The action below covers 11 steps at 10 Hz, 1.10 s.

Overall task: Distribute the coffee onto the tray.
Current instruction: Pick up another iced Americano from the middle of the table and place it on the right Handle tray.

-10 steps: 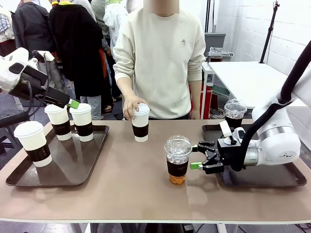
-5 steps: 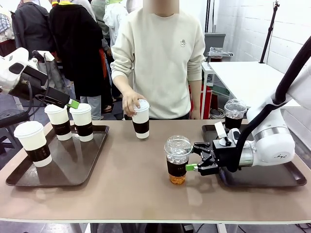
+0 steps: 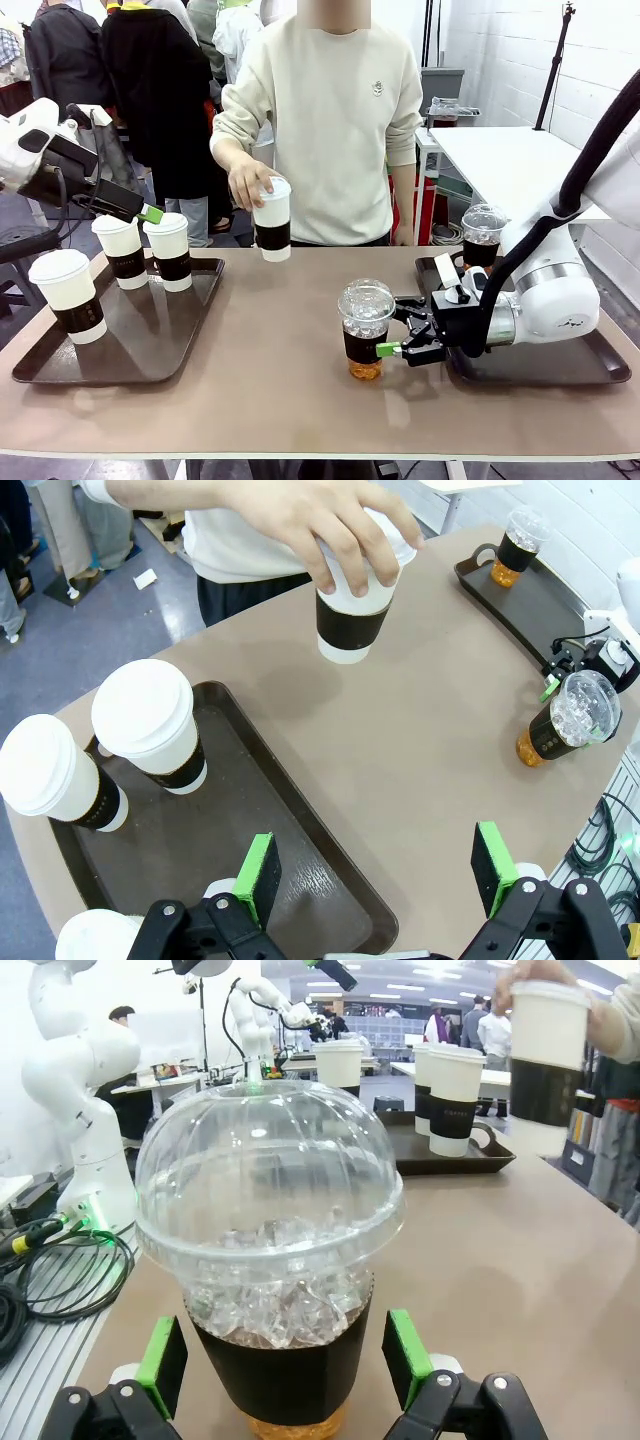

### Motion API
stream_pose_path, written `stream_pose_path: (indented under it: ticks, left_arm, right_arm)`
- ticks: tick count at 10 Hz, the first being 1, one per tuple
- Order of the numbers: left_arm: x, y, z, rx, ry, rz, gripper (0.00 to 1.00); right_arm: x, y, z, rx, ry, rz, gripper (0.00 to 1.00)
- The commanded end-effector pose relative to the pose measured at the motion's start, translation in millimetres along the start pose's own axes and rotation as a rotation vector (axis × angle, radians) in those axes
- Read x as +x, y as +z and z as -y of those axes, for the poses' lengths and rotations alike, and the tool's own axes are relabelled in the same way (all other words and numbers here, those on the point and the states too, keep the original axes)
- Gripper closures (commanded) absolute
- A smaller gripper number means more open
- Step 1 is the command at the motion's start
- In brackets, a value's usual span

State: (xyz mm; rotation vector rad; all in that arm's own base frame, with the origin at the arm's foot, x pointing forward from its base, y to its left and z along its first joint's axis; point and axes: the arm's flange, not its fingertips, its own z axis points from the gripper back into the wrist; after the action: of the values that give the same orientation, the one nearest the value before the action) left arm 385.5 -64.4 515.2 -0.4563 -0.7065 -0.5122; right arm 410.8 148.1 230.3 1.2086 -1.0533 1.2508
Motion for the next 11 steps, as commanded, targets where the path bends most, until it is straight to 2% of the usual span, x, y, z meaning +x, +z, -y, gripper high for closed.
stream_pose_path:
  ticks: [1,8,10,11]
  left_arm:
    - [0,-1,-2,-0.015,0.006,0.005,0.0]
    - [0,-1,-2,-0.015,0.006,0.005,0.0]
    - [0,-1,-2,-0.015,0.006,0.005,0.0]
    - [0,-1,-2,-0.015,0.006,0.005,0.0]
  right_arm:
    - [-4,-9,-2,0.001,0.013,0.001,0.0]
    - [-6,-28,11,-0.002,-0.027,0.013,0.0]
    - [-6,-28,12,0.001,-0.033,0.036,0.36]
    - [-6,-26,12,-0.002,-0.02,0.038,0.36]
